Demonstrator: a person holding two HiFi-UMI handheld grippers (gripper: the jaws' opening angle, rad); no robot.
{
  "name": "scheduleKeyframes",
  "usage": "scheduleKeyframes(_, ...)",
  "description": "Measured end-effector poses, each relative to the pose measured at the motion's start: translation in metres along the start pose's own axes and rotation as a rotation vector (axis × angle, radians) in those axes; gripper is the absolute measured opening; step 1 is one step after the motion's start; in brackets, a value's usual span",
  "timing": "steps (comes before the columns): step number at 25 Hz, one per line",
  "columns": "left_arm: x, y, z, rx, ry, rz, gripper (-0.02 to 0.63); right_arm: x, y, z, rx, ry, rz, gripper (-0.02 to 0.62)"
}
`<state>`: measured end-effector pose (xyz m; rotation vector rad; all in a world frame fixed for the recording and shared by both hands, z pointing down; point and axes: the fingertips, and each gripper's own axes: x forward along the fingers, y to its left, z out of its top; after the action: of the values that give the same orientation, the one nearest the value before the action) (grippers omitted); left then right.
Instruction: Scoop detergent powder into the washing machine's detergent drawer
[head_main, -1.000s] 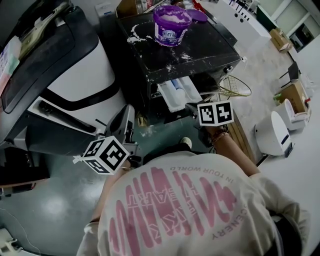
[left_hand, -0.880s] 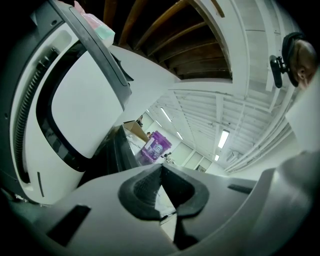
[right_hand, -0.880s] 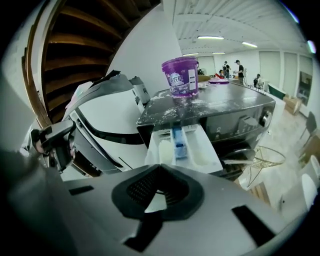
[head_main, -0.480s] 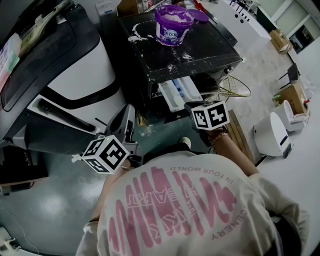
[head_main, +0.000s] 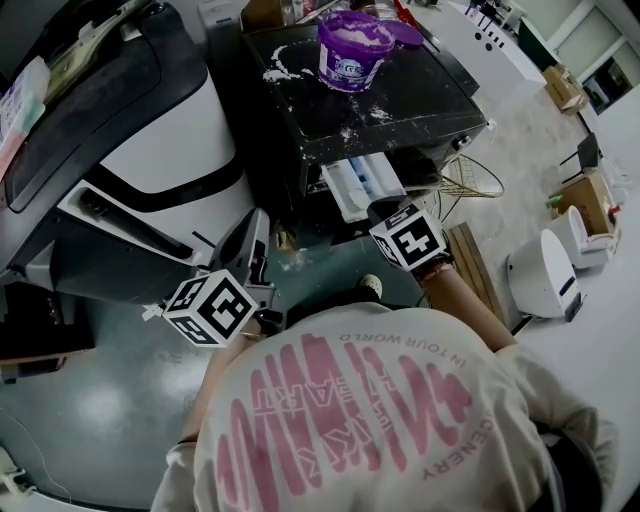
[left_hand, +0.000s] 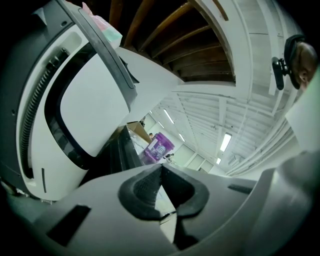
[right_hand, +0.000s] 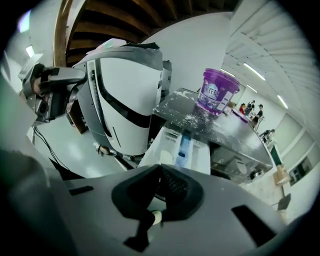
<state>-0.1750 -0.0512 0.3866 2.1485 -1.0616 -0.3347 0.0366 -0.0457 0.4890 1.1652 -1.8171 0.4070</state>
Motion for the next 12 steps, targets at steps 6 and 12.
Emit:
scheduleKeyframes(6, -0.007, 0.004, -0.003, -0.016, -0.001, 0.012, 0.003, 0.0, 0.006, 0.003, -0.192, 0.04, -0.042, 0.002)
scheduleKeyframes(12, -0.016, 0.005, -0.008, -0.002, 0.005, 0.025, 0.003, 0.001, 0.01, 0.003, -0.349, 0.067, -0.078, 0.002)
